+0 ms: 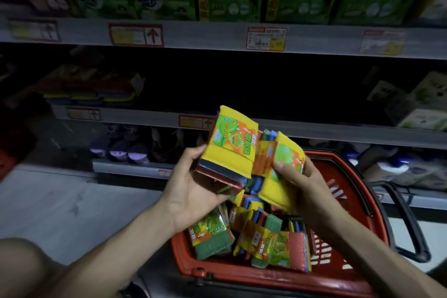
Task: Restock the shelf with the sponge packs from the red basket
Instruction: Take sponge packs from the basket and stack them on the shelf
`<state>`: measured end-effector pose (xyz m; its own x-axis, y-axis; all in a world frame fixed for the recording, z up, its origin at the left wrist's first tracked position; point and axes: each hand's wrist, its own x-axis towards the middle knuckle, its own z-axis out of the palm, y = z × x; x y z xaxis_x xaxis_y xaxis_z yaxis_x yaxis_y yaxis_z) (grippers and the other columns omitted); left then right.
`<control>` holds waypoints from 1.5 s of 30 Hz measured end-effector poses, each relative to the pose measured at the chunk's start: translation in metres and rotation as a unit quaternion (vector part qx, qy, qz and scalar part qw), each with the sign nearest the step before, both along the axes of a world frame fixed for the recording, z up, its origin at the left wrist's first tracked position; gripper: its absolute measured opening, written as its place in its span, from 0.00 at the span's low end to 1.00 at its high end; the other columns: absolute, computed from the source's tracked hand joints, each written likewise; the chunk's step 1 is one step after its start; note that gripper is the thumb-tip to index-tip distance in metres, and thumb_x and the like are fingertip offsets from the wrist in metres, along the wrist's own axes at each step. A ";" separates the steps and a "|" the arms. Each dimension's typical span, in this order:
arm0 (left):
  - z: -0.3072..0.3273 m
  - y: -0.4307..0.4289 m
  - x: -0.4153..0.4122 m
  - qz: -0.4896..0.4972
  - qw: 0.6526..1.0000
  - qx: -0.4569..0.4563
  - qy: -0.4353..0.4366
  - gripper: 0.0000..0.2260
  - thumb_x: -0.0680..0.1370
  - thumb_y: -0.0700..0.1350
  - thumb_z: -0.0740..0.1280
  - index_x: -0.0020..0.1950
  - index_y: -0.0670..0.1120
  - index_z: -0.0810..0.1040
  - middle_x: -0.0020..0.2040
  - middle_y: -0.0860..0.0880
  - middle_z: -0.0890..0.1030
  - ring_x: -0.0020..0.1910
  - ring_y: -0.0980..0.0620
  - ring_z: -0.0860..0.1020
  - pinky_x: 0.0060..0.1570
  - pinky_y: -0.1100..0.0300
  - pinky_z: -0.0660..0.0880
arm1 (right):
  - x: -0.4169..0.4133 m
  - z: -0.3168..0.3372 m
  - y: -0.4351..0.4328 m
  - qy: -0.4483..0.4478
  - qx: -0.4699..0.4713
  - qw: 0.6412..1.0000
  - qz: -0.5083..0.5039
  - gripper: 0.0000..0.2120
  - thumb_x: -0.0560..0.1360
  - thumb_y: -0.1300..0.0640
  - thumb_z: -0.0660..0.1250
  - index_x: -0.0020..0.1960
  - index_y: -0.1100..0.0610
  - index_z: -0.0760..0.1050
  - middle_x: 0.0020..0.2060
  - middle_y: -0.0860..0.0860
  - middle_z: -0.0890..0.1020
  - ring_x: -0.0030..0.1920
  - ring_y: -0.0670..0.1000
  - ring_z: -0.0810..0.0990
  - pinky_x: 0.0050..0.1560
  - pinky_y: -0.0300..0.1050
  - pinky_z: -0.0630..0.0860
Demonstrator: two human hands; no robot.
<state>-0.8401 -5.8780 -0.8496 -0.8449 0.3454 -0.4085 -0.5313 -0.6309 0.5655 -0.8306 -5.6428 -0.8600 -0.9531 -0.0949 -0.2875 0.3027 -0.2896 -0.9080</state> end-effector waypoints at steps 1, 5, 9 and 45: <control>0.001 0.001 0.001 0.001 1.000 0.003 -0.001 0.30 0.71 0.57 0.74 0.70 0.43 0.80 0.71 0.36 0.77 0.65 0.37 0.77 0.66 0.42 0.74 | -0.001 -0.001 0.001 -0.015 -0.015 1.000 0.005 0.33 0.66 0.51 0.79 0.69 0.49 0.73 0.58 0.57 0.86 0.50 0.59 0.88 0.40 0.51 0.84; 0.005 -0.001 -0.002 0.042 0.999 0.024 -0.021 0.29 0.77 0.57 0.66 0.72 0.42 0.77 0.71 0.33 0.76 0.73 0.32 0.71 0.66 0.37 0.73 | -0.004 0.004 0.005 -0.023 -0.019 0.999 0.014 0.37 0.64 0.48 0.81 0.70 0.55 0.74 0.57 0.60 0.86 0.50 0.61 0.87 0.41 0.51 0.84; 0.007 -0.016 -0.010 0.102 0.994 0.022 -0.012 0.27 0.80 0.56 0.61 0.74 0.41 0.74 0.71 0.33 0.76 0.75 0.31 0.69 0.72 0.34 0.66 | -0.004 0.017 0.008 0.008 0.050 0.998 0.028 0.31 0.69 0.45 0.79 0.67 0.52 0.74 0.50 0.56 0.88 0.45 0.57 0.88 0.38 0.48 0.83; -0.027 -0.137 -0.056 0.272 0.859 -0.413 0.129 0.10 0.87 0.52 0.55 0.49 0.61 0.73 0.53 0.48 0.81 0.53 0.45 0.80 0.55 0.47 0.76 | -0.049 0.004 -0.178 0.261 0.313 0.888 0.212 0.40 0.74 0.44 0.73 0.79 0.33 0.55 0.71 0.21 0.64 0.74 0.28 0.61 0.70 0.27 0.63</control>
<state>-0.8958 -6.0154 -0.8768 -0.8888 -0.4474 -0.0994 -0.0750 -0.0720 0.9946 -0.8795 -5.8208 -0.8555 -0.8889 -0.4540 0.0605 -0.2458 0.3615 -0.8994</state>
